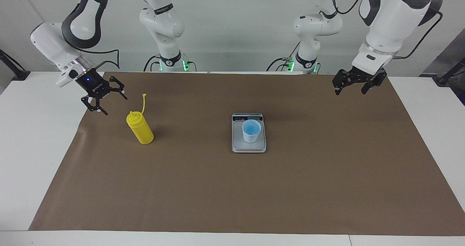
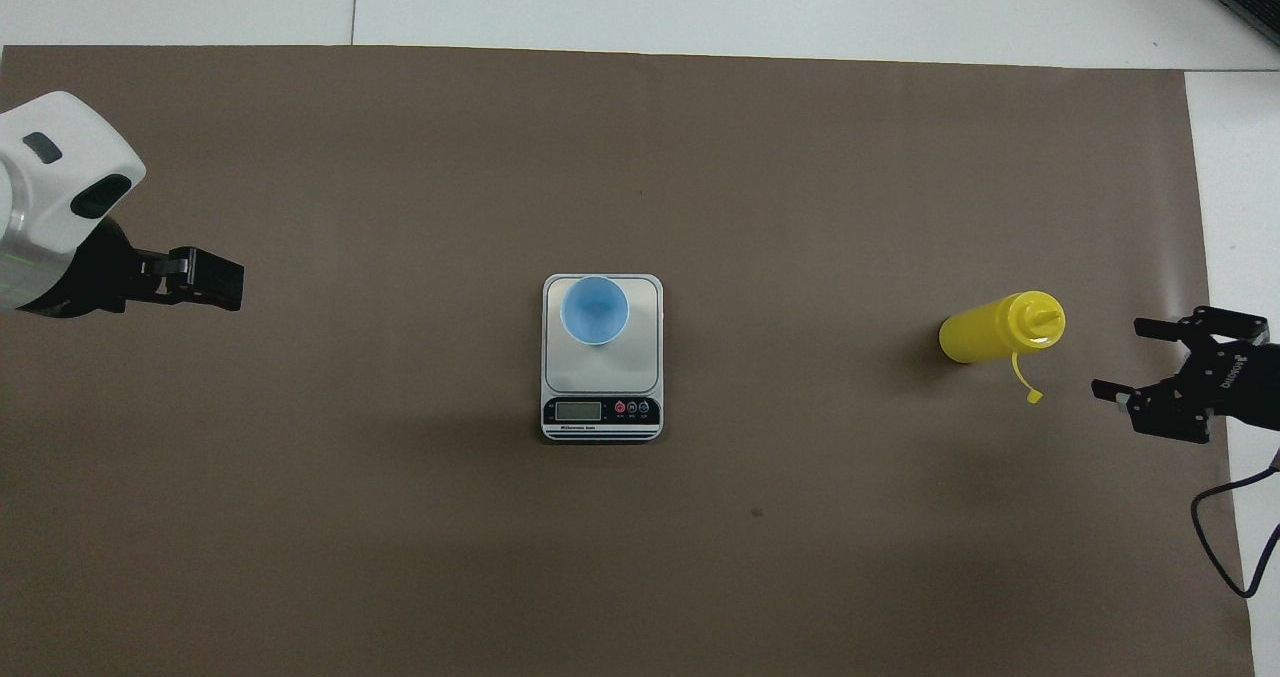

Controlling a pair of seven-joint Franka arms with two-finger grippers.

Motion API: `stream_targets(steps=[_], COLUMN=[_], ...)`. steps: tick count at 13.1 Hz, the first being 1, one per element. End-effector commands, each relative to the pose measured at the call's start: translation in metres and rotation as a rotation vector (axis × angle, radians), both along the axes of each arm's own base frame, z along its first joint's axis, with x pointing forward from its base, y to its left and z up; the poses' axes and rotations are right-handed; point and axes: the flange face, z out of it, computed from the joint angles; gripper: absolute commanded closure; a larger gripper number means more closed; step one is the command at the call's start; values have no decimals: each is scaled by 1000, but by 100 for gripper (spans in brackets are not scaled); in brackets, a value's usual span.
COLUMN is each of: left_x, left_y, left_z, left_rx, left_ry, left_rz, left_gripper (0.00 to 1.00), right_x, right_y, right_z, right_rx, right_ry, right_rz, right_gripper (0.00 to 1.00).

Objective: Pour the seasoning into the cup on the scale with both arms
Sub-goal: 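Withdraw the left gripper while the right gripper reaches the yellow bottle, then grasp the yellow squeeze bottle with the right gripper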

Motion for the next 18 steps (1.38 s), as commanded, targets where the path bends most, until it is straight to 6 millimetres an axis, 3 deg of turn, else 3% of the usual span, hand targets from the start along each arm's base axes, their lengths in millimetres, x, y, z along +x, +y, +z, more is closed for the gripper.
stream_targets(steps=[1,3,4,8,10,15,18], left_x=[-7,-3,0,-12,-21,-18,-18], left_y=[10,30,29,34,38,36,28], left_z=[5,25,32,20,26,39,47], left_rx=[10,-27,-47,-44,-43,-45,-85], left_ry=[7,-13,-25,4,-6,-29,-33], left_rz=[-19,-18,-42,-49,-41,-45,-34], left_gripper=[0,0,0,0,0,0,0], right_x=[-1,2,3,7,7,22,34], right_y=[-11,-10,-9,-3,3,11,34], right_z=[-39,-57,-65,-106,-157,-155,-153], right_rx=[53,70,87,188,312,285,310], right_ry=[-99,-154,-170,-228,-284,-335,-352], right_rz=[56,109,118,129,131,181,186], right_gripper=[0,0,0,0,0,0,0])
